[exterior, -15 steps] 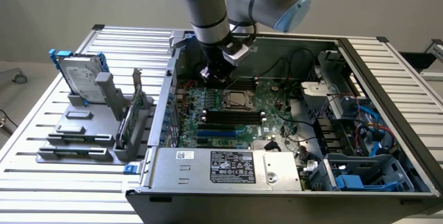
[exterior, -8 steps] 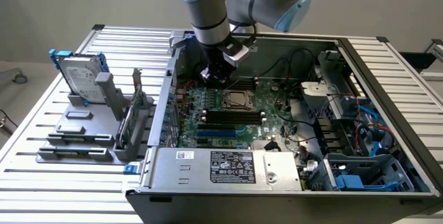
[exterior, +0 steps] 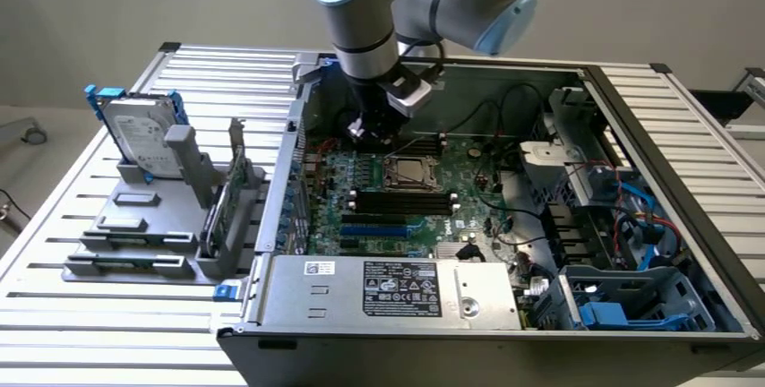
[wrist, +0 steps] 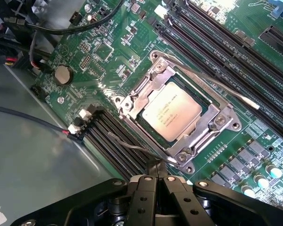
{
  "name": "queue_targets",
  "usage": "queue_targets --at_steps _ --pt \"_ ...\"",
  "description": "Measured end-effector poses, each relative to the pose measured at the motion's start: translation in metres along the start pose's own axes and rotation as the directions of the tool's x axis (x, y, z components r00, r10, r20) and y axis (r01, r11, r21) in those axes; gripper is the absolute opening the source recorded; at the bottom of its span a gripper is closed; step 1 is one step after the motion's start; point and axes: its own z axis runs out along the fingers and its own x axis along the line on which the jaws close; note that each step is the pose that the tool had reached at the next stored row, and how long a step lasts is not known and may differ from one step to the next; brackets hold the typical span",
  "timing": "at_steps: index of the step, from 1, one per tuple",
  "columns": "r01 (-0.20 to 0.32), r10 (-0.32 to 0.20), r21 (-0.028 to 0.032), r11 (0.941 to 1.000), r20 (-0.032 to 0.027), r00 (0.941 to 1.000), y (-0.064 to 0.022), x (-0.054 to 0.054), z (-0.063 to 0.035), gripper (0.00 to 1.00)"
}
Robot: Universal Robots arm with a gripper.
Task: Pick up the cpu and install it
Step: 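Install the first cpu locking lever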
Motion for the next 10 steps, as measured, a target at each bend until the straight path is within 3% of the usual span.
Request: queue_targets --at_steps 10 --pt "0.001 -0.001 0.0003 1.0000 -0.0001 1.0000 0.0023 0.0016 0.0008 0.11"
